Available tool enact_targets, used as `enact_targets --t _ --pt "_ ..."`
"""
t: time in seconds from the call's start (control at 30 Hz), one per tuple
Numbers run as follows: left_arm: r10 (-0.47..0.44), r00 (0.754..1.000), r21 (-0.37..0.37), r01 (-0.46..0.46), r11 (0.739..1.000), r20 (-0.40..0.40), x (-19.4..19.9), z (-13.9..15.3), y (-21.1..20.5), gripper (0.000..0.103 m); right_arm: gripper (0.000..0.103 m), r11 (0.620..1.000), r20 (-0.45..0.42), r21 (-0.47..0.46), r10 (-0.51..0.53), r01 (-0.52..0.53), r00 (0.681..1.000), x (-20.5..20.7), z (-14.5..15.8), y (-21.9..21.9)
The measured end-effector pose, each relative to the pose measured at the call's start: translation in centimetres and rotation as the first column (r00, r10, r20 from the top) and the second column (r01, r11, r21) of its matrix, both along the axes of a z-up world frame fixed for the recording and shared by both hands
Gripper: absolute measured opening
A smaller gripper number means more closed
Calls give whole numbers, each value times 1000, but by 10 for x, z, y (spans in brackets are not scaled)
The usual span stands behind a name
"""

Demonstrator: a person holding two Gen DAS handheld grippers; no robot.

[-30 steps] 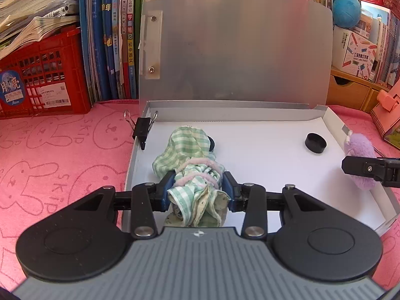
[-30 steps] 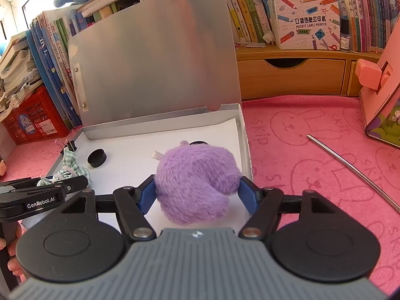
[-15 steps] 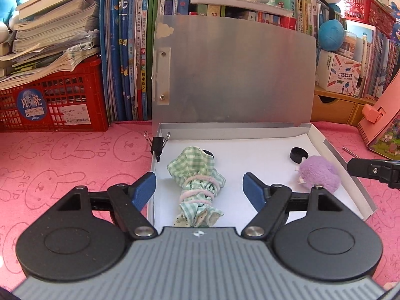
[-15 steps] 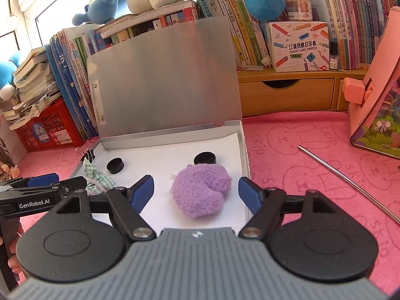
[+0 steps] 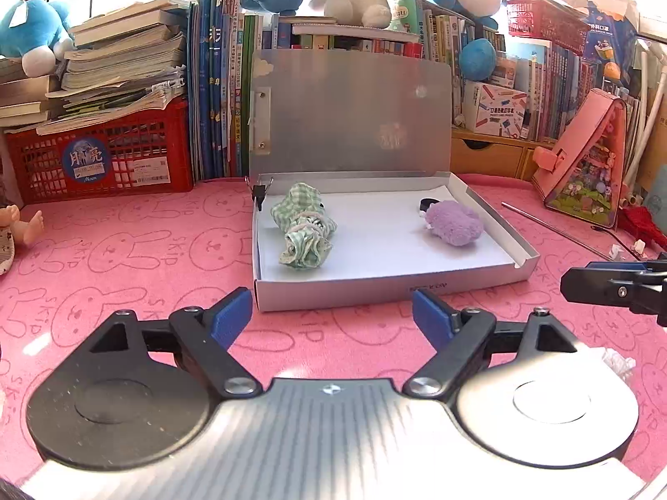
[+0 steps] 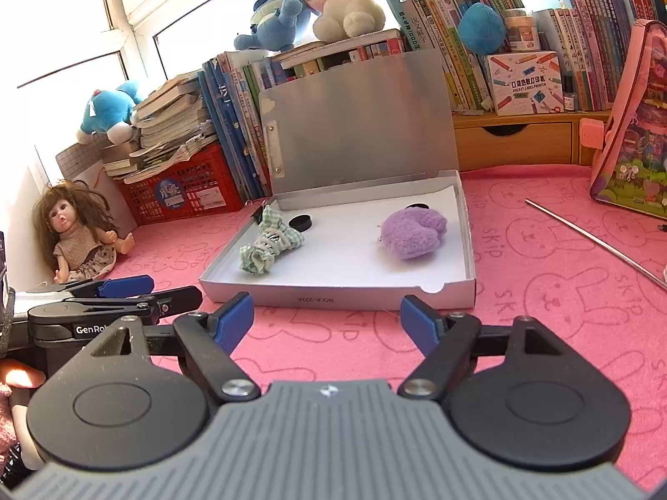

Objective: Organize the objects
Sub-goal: 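Grasp the blue floral pouch with the left tool while the right tool grasps the white fluffy plush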

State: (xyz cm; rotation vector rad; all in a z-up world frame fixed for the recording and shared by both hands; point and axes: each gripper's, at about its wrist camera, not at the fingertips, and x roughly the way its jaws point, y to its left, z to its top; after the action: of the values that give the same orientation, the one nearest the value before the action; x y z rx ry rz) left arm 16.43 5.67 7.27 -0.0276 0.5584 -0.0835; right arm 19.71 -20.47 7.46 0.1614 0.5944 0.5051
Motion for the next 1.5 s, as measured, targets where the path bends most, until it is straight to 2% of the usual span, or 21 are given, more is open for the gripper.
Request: enact_targets --t 0.17,0.4,0.57,0.77,0.93,1.07,1.23,1.3,1.33,1.37,1.5 --pt "-1 1000 -8 1 1000 10 -42 -12 -3 88 87 997 -46 67 52 -49 998 -30 -14 5" --pt "23 999 -7 -23 1000 23 -85 -30 -3 91 91 984 -130 165 87 -65 988 -40 -36 10" --pt "43 999 27 -43 999 9 -98 -43 -1 92 92 989 -155 136 71 -50 985 -41 -49 19" --pt "46 998 16 -46 999 -41 -99 -59 3 92 94 994 -187 96 69 -51 980 -41 -64 31" --pt "51 996 10 -50 999 -70 -94 -69 2 92 95 997 -146 29 76 -72 986 -47 -64 42" --pt "54 997 37 -52 998 -53 -93 -72 -1 92 92 996 -129 -9 87 -89 988 -50 -64 49" --pt "54 998 41 -52 998 -43 -93 -73 -3 92 85 995 -134 -1 96 -97 986 -49 -63 50" --pt "58 998 38 -56 998 -39 -94 -73 -3 91 78 995 -138 2 95 -96 986 -50 -62 51" --pt "59 998 40 -58 997 -34 -95 -73 -3 84 76 995 -142 6 97 -97 985 -49 -62 50" --pt "58 998 44 -57 997 -26 -96 -72 -4 73 73 995 -147 11 99 -99 984 -49 -61 50" --pt "47 998 27 -46 999 -31 -97 -68 -5 64 66 995 -148 11 99 -99 984 -49 -59 51"
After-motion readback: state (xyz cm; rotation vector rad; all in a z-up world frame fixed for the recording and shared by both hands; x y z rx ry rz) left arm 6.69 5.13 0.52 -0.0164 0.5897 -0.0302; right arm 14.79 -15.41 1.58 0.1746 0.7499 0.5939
